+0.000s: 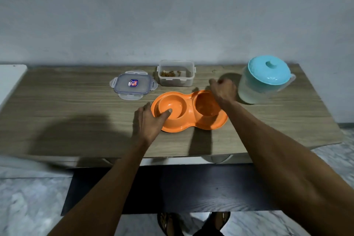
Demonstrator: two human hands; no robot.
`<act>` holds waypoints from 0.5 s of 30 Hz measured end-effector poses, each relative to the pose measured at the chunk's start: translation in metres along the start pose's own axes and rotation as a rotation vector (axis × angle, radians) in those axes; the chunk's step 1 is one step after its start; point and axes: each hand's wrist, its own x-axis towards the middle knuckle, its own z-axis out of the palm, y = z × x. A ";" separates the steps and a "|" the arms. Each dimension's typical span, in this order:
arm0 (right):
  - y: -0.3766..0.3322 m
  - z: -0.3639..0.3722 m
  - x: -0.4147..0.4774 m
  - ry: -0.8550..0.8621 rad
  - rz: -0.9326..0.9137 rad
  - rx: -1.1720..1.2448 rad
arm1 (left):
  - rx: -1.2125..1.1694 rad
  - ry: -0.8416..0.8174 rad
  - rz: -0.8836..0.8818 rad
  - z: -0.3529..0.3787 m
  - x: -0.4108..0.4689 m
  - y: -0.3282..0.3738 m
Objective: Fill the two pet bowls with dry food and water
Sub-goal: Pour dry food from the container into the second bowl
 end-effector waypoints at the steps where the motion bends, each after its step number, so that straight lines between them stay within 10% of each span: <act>1: -0.012 0.009 0.007 -0.038 -0.038 0.030 | 0.052 -0.027 0.059 0.000 -0.001 -0.006; 15: -0.054 0.064 0.047 -0.290 0.158 0.259 | 0.348 -0.071 0.200 0.016 -0.008 -0.020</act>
